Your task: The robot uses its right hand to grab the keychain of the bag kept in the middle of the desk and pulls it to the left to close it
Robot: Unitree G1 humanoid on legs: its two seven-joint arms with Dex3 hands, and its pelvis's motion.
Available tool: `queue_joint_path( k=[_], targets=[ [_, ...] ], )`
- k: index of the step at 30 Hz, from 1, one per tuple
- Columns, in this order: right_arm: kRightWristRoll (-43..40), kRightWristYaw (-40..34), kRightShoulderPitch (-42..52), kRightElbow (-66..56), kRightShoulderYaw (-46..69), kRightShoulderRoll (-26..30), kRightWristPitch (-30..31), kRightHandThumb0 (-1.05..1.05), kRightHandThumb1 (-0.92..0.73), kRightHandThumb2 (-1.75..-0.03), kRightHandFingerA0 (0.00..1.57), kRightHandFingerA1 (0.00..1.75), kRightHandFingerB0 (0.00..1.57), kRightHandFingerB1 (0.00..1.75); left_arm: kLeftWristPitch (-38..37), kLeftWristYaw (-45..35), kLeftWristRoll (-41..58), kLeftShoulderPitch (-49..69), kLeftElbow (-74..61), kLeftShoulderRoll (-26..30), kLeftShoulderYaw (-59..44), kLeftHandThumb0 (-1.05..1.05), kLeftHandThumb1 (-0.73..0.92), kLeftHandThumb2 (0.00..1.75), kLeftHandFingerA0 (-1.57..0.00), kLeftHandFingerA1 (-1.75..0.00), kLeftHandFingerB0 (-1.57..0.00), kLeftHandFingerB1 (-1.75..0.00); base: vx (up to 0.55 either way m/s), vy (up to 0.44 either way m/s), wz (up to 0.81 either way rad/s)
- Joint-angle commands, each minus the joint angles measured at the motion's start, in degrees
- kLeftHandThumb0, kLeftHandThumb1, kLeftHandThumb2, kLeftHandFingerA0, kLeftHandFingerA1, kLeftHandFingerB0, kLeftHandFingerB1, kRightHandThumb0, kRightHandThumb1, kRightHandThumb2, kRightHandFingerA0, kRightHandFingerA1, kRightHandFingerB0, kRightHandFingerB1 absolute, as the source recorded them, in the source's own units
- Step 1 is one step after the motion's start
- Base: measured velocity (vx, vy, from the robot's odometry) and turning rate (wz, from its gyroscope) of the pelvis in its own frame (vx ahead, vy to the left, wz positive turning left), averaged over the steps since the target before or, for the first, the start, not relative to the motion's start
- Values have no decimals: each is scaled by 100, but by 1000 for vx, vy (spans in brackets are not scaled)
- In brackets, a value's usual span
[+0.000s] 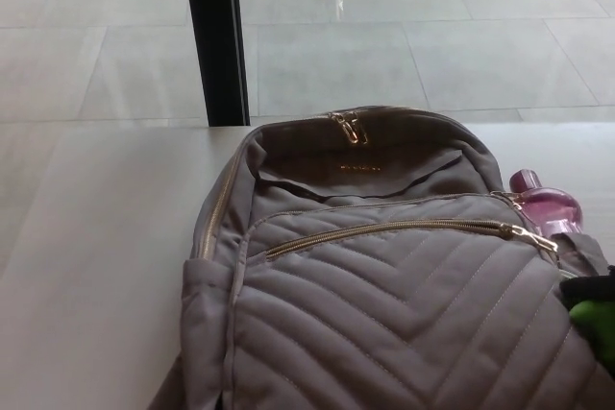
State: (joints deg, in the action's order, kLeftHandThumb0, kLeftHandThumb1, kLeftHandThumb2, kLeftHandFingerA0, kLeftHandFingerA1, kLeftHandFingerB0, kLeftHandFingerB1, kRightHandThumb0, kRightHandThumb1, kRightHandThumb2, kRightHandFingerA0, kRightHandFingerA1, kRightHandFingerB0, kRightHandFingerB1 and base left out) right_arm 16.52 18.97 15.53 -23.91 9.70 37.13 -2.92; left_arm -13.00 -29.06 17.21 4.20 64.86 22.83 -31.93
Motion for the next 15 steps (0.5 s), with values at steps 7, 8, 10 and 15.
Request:
queue_joint_path(
  k=[7,8,10,15],
  targets=[
    [472,120,13,69,-134,71,284,-24,-79,-63,81,173,58,39,-223,43,0,69,89,136,74,-105,61,72,-101,-109,-96,-104,0,0,0],
    [469,139,8,78,-140,80,293,-28,-78,-62,82,174,57,38,-220,47,3,69,89,136,73,-105,61,72,-101,-109,-97,-104,0,0,0],
    [500,180,8,71,-167,104,324,-29,-78,-63,83,171,56,39,-223,31,21,126,49,119,77,-105,63,73,-99,-111,-97,-105,0,0,0],
    [497,217,-41,71,-230,98,398,-25,-85,-63,77,175,59,39,-234,-20,66,163,61,117,55,-105,63,73,-98,-112,-97,-105,0,0,0]
  ],
)
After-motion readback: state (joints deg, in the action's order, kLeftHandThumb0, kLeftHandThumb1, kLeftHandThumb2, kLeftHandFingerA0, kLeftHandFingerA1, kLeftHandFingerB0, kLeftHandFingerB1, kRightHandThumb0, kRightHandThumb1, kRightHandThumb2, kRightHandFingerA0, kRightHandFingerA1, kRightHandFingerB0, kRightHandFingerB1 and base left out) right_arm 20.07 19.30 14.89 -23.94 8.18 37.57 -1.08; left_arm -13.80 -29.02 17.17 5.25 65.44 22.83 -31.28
